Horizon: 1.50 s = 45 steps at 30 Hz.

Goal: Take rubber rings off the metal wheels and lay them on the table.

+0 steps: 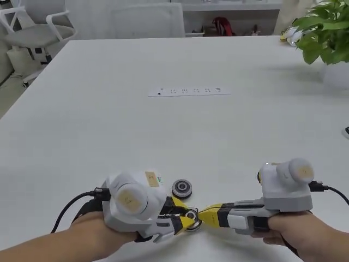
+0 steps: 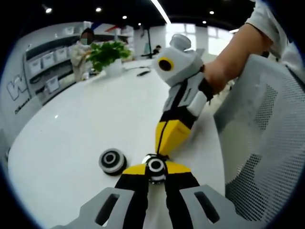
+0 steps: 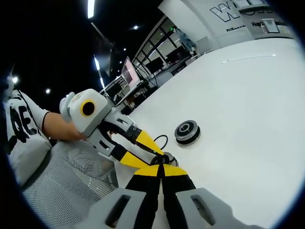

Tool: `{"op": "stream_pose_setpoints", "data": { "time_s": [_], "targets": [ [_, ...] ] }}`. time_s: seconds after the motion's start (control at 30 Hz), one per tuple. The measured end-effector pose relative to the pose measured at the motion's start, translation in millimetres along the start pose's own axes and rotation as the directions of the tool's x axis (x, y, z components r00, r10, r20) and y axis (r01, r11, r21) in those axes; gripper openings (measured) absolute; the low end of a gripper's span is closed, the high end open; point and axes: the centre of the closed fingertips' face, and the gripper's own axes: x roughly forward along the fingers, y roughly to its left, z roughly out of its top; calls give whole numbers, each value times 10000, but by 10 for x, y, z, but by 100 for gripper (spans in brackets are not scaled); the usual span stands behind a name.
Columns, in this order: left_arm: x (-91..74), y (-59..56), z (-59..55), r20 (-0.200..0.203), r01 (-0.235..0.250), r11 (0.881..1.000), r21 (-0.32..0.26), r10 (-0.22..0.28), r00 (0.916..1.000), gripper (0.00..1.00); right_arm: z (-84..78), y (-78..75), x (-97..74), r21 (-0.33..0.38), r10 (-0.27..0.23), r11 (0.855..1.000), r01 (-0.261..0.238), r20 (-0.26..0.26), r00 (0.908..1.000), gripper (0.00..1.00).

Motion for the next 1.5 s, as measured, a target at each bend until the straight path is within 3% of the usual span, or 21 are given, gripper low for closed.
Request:
{"op": "stream_pose_setpoints", "data": {
  "time_s": [0.3,0.33,0.4,0.43,0.5,0.7,0.93,1.03,1.5],
  "targets": [
    [-3,-2,-2,33,-19,10000,86,19,10000,12,20,63,19,22,280,9996,-280,66,9996,0],
    [-3,-3,-2,45,-29,9999,100,29,10000,12,32,102,26,37,482,9988,-483,115,9988,0],
    [1,-1,3,77,-71,9999,84,70,9999,12,76,304,55,118,1381,9903,-1383,215,9902,0],
    [3,0,5,78,-71,9999,91,71,9999,12,38,218,70,-641,772,9949,-777,-107,9970,0],
    [3,0,4,91,-71,10000,49,71,9999,12,62,189,52,-233,760,9969,-758,58,9971,0],
    [2,2,7,65,-78,10000,-47,78,9999,12,50,110,6,-139,483,9987,-480,204,9986,0],
    [4,5,9,59,-73,9999,-132,74,10000,13,49,-76,-58,26,-325,9995,325,305,9990,0],
    [3,6,10,82,-66,9996,-256,68,9999,13,17,-102,-59,6,-475,9989,475,147,9988,0],
    [-18,-6,11,18,123,9984,-544,-123,9999,15,55,-65,-57,1,-289,9996,289,283,9992,0]
  ]
}}
